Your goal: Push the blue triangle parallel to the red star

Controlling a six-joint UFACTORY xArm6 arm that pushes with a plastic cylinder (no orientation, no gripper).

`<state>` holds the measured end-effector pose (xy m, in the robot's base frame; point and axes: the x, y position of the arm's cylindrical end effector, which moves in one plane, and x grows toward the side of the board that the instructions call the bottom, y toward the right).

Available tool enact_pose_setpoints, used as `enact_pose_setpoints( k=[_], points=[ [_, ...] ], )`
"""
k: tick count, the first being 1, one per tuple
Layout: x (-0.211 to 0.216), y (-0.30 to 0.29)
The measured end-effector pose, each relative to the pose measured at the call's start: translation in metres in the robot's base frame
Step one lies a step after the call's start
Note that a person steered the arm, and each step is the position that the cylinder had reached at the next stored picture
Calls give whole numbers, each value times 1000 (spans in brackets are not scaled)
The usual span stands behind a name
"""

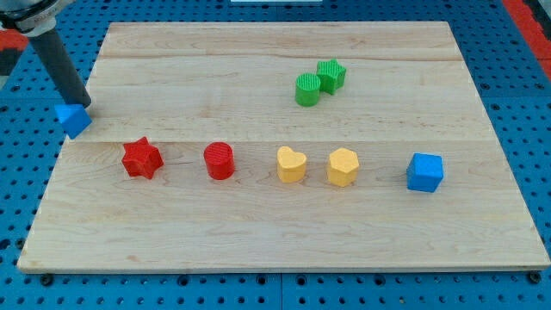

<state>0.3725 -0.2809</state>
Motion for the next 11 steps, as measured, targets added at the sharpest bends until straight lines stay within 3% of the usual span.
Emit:
enact_pose_setpoints(
  k=[1, 3, 5, 6, 8, 10, 11],
  points=[
    [-16, -3],
    [0, -24],
    [71, -23],
    [69, -22],
    [24, -12],
    [66, -3],
    [67, 3]
  ],
)
